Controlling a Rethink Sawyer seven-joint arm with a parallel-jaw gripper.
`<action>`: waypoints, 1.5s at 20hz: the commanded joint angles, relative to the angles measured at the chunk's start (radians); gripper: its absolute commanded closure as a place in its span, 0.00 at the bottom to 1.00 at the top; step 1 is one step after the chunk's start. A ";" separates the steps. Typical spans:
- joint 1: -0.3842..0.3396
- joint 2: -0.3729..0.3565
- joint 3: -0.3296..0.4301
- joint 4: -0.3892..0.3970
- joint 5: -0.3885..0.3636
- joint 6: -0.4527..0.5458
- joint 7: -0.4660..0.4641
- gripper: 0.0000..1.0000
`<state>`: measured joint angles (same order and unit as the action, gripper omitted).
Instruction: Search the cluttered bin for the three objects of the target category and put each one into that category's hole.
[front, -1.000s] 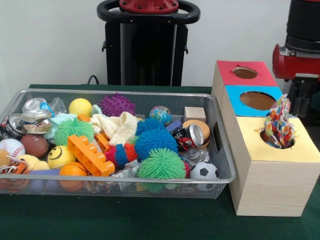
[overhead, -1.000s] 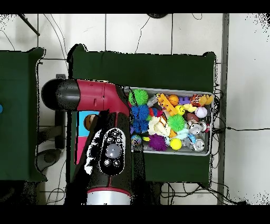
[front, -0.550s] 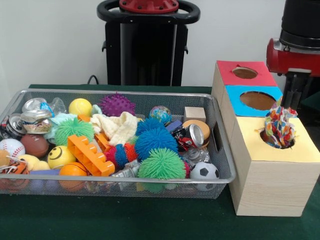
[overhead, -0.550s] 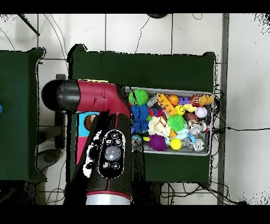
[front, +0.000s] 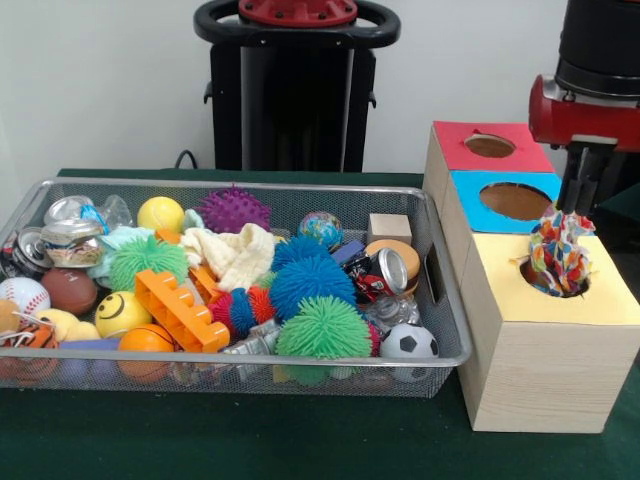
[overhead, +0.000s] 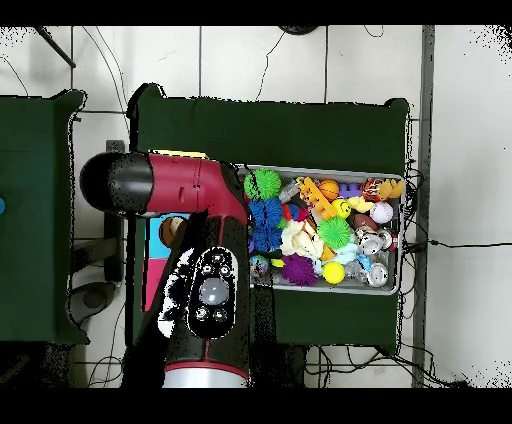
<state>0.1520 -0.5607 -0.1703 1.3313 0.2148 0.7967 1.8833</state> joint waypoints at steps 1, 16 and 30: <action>-0.028 0.009 0.066 0.147 -0.005 0.062 0.111 1.00; -0.033 0.049 0.092 0.185 0.009 -0.004 0.118 1.00; -0.100 -0.079 0.242 0.243 0.120 -0.224 0.106 1.00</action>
<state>0.0983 -0.5925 -0.0619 1.4922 0.2712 0.6797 1.8833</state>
